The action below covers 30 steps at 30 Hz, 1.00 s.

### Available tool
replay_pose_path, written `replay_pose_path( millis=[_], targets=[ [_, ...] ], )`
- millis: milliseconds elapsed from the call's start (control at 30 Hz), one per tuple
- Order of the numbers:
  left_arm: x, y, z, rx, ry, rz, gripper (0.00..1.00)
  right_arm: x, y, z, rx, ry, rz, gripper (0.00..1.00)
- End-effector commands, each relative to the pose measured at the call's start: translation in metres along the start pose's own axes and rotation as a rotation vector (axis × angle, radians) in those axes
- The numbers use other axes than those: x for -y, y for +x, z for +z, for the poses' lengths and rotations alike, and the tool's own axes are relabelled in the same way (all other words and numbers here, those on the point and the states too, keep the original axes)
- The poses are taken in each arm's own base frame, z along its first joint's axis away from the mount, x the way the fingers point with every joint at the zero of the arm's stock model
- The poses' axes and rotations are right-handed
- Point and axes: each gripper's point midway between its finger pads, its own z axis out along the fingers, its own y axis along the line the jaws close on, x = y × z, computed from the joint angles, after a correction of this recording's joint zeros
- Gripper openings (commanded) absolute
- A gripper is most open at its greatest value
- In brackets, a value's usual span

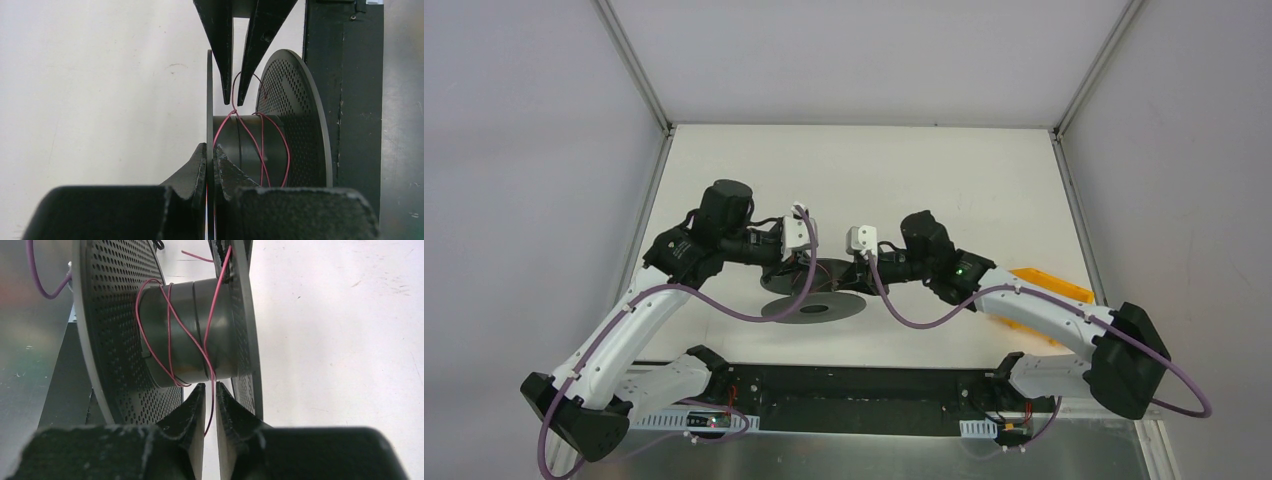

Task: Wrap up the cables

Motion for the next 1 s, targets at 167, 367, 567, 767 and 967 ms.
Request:
replay_pose_path(
  millis=[167,367,567,767,967],
  targets=[
    [0.003,-0.017,-0.003,0.072,0.001,0.054,0.0,0.006,-0.018,-0.015,0.047,0.059,-0.047,0.19],
    [0.002,-0.016,-0.004,0.068,-0.005,0.052,0.0,0.006,-0.015,-0.024,0.03,0.076,-0.035,0.24],
    [0.003,-0.014,-0.003,0.065,-0.005,0.05,0.0,0.003,-0.015,-0.036,0.025,0.083,-0.031,0.28],
    [0.003,-0.014,-0.002,0.067,0.003,0.047,0.0,-0.003,-0.024,-0.042,0.046,0.074,-0.027,0.24],
    [0.004,-0.014,-0.002,0.068,0.004,0.045,0.0,-0.006,-0.032,-0.046,0.068,0.065,-0.03,0.23]
  ],
)
